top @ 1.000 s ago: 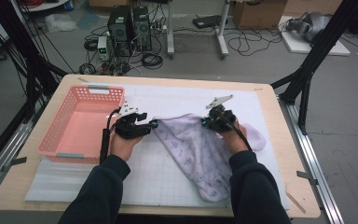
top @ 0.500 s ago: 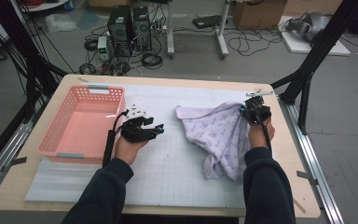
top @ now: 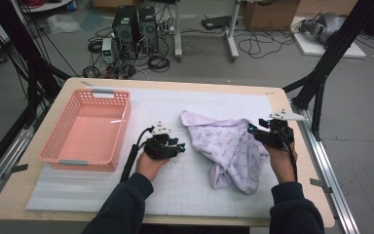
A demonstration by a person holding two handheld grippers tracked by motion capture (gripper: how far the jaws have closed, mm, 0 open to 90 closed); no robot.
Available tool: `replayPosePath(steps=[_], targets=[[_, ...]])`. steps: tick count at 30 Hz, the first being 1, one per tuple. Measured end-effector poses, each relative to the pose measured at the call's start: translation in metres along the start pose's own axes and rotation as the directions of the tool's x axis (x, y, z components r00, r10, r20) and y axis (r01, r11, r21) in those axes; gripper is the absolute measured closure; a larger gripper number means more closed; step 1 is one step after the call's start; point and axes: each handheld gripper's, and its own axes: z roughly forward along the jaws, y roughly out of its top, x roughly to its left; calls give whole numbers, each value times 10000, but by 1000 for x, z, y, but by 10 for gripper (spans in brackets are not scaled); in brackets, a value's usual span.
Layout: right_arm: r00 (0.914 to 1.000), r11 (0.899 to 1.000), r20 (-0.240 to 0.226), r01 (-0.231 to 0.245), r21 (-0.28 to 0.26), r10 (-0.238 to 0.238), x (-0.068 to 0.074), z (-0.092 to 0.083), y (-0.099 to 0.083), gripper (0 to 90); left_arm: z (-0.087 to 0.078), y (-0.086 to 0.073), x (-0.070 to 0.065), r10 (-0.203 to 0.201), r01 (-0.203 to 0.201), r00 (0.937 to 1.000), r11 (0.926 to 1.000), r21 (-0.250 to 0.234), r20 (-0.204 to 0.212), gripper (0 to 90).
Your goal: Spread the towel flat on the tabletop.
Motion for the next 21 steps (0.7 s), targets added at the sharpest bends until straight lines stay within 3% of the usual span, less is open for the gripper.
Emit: replayPosePath(steps=[4,6,8,10,13,16,18,21], targets=[[10000,9997,-63,-59,-233,58,2,-14,-18,484,19,0,-18,218,-238,9985,9990,388,494,601],[9997,9991,-184,-179,-379,172,4,-19,-25,483,27,2,-26,-384,365,9948,9991,217,941,571],[9998,9992,-186,-116,-373,109,5,-20,-30,483,34,7,-33,-659,654,9931,9978,86,972,513],[9995,9993,-293,-130,-353,120,6,-20,-33,481,41,10,-39,-580,582,9958,9983,-16,703,497],[9993,9988,-344,-169,-464,153,8,-21,-35,481,56,14,-48,-385,376,9985,9990,242,394,450],[9993,9988,-359,-64,-491,46,9,-21,-35,481,68,19,-59,176,-168,9997,9990,415,-191,431],[9993,9987,-349,-110,-497,93,10,-21,-35,481,75,23,-64,515,-486,9971,9975,509,-562,449],[9993,9986,-371,-72,-528,52,11,-20,-35,481,80,24,-69,1074,-1009,9863,9932,574,-1254,598]])
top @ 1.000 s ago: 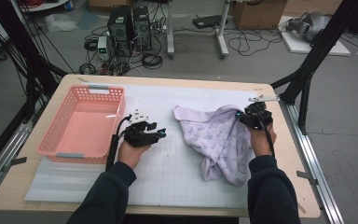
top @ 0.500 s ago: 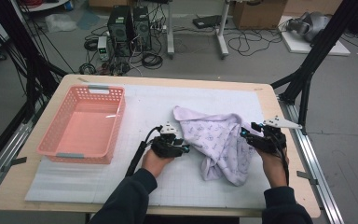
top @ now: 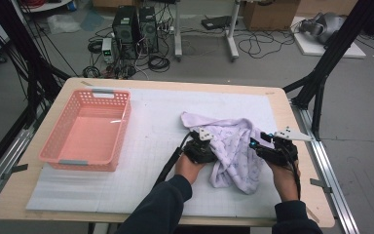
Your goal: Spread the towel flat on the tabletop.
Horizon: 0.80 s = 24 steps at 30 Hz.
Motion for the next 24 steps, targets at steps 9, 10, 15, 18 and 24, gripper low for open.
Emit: replayPosePath(steps=[9,10,15,18,24], targets=[[10000,10000,13,-52,48,51,-3,-1,-1,483,-39,-6,52,-748,735,9961,9969,-277,-458,764],[10000,9999,50,-82,88,81,-4,-1,-2,483,-46,-7,63,-1008,983,9928,9943,-410,-643,764],[9998,9986,204,-7,536,-4,-8,3,-6,482,-79,-17,110,-1981,1864,9635,9792,-801,-1803,764],[9999,9959,-18,101,900,-100,-8,8,-9,476,-91,-19,127,-2264,2088,9531,9723,-1052,-2007,764],[9938,9664,-612,1044,2351,-925,0,32,-20,443,-104,-11,140,-2766,2399,9340,9546,-1768,-2262,765]])
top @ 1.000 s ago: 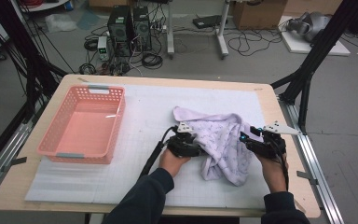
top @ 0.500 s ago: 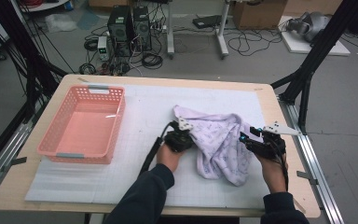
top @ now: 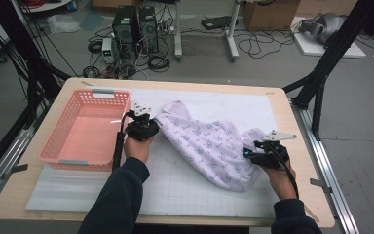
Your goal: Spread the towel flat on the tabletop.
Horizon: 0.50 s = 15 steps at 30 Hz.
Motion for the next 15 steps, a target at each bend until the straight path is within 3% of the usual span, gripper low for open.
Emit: replayPosePath(steps=[2,6,9,11,13,14,15], targets=[[9998,9990,-201,38,450,-29,3,7,-3,491,-1,3,3,-74,71,9999,9998,-197,-121,767],[9978,9962,-556,392,779,-350,9,1,-7,784,-2,5,11,-287,282,9992,9994,-191,-267,769],[9909,9928,-1324,388,1130,-237,15,-10,-10,823,-3,6,13,-324,316,9990,9991,-271,-318,770],[9760,9889,-2176,331,1450,-8,21,-20,-13,823,-2,6,13,-293,284,9990,9992,-273,-325,770],[9559,9863,-2938,496,1572,-12,29,-31,-16,820,0,6,12,-256,249,9992,9994,-238,-301,770],[9433,9868,-3320,565,1516,-30,33,-36,-17,809,2,5,11,-243,236,9993,9995,-219,-294,770],[9383,9899,-3451,703,1231,-237,36,-41,-17,780,3,5,10,-243,238,9993,9995,-190,-278,770]])
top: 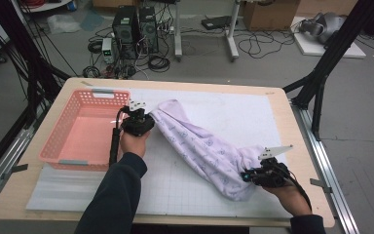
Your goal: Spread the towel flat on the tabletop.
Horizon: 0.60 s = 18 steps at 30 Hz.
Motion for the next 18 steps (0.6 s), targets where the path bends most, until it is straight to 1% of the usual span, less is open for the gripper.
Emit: replayPosePath(steps=[1,2,3,4,5,6,7,8,9,10,12,14,15,16,17,18], targets=[[9999,9998,55,98,-147,-97,2,-3,1,733,1,-1,-1,-21,21,10000,10000,12,38,769],[9994,9988,301,197,-450,-183,3,-7,3,644,2,-1,-2,40,-40,10000,10000,36,78,769],[9987,9963,496,182,-841,-141,2,-11,6,611,3,-1,-3,28,-29,9999,10000,15,107,768],[9976,9920,673,225,-1240,-142,1,-14,9,585,4,-2,-4,44,-43,9998,10000,-17,207,766],[9960,9873,882,304,-1559,-167,0,-17,13,524,4,-2,-5,121,-120,9996,9999,-43,236,763],[9932,9846,1133,440,-1694,-249,-2,-17,17,482,4,-2,-6,153,-150,9996,9998,-102,248,759],[9912,9844,1272,567,-1665,-356,-3,-14,21,431,4,-2,-5,154,-149,9995,9998,-150,291,758],[9908,9839,1214,785,-1608,-593,-3,-9,26,376,4,-2,-5,169,-165,9995,9998,-139,277,758],[9911,9826,1025,1002,-1565,-847,-3,-1,30,355,5,-2,-4,122,-117,9995,9998,-172,296,758],[9901,9817,782,1264,-1427,-1162,-1,7,35,355,5,-2,-3,96,-90,9994,9998,-180,321,758],[9859,9810,403,1656,-1009,-1623,3,28,44,370,5,-2,-2,58,-51,9994,9998,-189,334,759],[9807,9806,345,1936,-320,-1925,4,49,50,474,4,-2,-1,37,-30,9994,9998,-192,351,760],[9781,9785,277,2063,-51,-2061,3,56,53,572,4,-2,-1,13,-5,9994,9998,-210,346,760],[9752,9751,132,2207,196,-2210,2,62,56,735,3,-1,-1,10,-3,9994,9998,-213,352,760],[9717,9715,146,2353,284,-2358,2,65,58,790,3,-1,0,-16,24,9994,9997,-229,360,761],[9719,9716,147,2344,333,-2349,1,66,61,822,3,-1,0,-26,34,9993,9997,-223,361,760]])
